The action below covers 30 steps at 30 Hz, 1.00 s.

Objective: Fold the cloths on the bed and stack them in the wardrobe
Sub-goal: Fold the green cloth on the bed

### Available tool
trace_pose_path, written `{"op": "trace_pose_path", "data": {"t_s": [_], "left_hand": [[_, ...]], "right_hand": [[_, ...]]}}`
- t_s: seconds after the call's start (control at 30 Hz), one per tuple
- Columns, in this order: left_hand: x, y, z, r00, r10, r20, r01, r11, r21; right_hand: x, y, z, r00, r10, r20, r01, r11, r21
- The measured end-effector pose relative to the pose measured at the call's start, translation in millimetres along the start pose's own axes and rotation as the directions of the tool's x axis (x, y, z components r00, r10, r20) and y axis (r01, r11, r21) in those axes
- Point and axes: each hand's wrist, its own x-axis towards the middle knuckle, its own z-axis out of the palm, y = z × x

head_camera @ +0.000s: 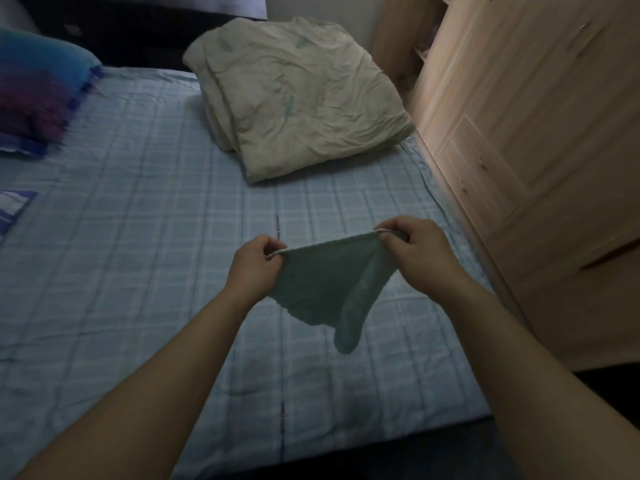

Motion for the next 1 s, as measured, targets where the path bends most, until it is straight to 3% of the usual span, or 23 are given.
{"op": "trace_pose_path", "data": {"t_s": [0.17,0.37,0.5,0.67,1.0], "left_hand": [[9.5,-0.6,9.6,1.0,0.004,-0.023,-0.002,0.998,0.067],[25.0,9.6,32.5,0.989,0.003,-0.15,0.035,0.968,0.249],[33.7,14.6,61.3,0.982,-0.085,-0.168,0.124,0.963,0.238],[48.7,12.4,93.0,0.951,-0.226,-0.212,0.248,0.965,0.084],[105.6,28.6,99.5,0.947,-0.148,-0.285,0.203,0.963,0.174]], "right_hand": [[14.6,26.5,-7.2,0.999,0.046,-0.011,-0.046,0.999,-0.016],[45.8,71.5,-19.2,0.997,0.073,0.016,-0.074,0.997,0.035],[75.5,112.0,-23.4,0.992,0.105,0.075,-0.111,0.99,0.082],[112.0,152.3,-20.3,0.972,0.171,0.161,-0.192,0.973,0.125],[186.0,162.8,-12.1,0.978,0.152,0.143,-0.171,0.977,0.13]]}}
